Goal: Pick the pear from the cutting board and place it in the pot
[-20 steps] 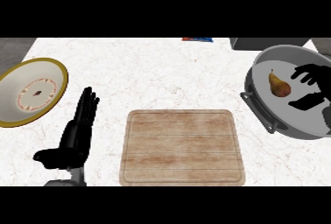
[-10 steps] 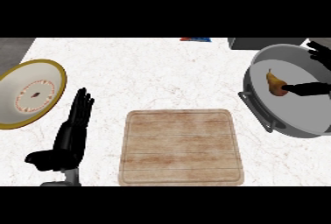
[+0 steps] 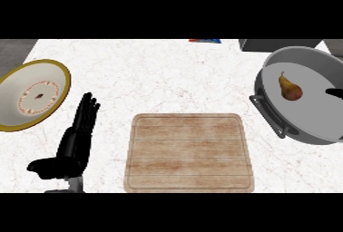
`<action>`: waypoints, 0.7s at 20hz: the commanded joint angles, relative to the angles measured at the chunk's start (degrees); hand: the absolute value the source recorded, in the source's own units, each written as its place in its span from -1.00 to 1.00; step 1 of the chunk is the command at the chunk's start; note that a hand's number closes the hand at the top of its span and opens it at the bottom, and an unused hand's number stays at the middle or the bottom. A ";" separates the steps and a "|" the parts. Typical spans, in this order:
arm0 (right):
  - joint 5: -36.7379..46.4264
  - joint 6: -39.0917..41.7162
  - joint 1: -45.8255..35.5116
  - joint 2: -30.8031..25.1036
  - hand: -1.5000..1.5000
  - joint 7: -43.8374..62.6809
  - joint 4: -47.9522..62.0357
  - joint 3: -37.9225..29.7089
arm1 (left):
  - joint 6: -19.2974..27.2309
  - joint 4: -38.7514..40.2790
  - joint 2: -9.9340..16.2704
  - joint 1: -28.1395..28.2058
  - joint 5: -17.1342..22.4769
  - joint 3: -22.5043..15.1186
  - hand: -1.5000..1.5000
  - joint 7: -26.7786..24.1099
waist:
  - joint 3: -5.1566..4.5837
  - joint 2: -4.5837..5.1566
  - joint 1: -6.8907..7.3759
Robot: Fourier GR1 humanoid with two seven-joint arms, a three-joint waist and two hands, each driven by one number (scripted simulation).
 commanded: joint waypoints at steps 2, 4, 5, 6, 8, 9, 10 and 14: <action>-2.59 4.72 0.62 -6.69 -1.00 -4.26 4.27 -2.63 | 0.90 -0.15 -0.80 -1.10 -0.72 -0.29 0.00 0.17 | 0.09 0.31 0.51; -3.25 5.66 0.62 -8.68 -1.00 -4.96 4.88 -3.29 | 0.75 0.39 -0.17 -2.45 -0.52 0.54 0.00 1.22 | 0.12 0.38 0.57; -4.06 5.54 1.98 -8.27 -1.00 -7.02 5.28 -4.02 | -0.58 1.79 -0.03 -2.14 0.36 0.73 0.00 -0.19 | 0.10 0.34 0.36; -3.38 5.67 2.29 -8.85 -1.00 -6.98 6.14 -3.45 | 1.23 0.84 -1.41 -1.94 -1.45 -0.98 0.00 0.61 | 0.14 0.42 0.67; -4.82 6.71 3.22 -10.42 -1.00 -8.34 6.51 -4.96 | 0.18 -0.22 -1.56 0.38 -0.87 -1.89 0.00 0.46 | 0.19 0.41 0.92; -3.68 5.85 3.76 -8.83 -1.00 -9.18 7.07 -3.61 | 1.75 2.48 -2.20 -2.78 -2.22 -1.62 0.00 0.77 | 0.16 0.46 0.61; -3.94 8.63 4.84 -10.88 -1.00 -10.28 7.19 -3.93 | -0.25 2.03 -0.12 -3.15 -0.24 0.65 0.00 0.00 | 0.21 0.59 0.76; -4.61 7.14 6.40 -11.21 -1.00 -11.75 8.06 -4.71 | -0.37 2.00 -0.32 -3.72 0.26 0.96 0.00 0.42 | 0.23 0.59 0.75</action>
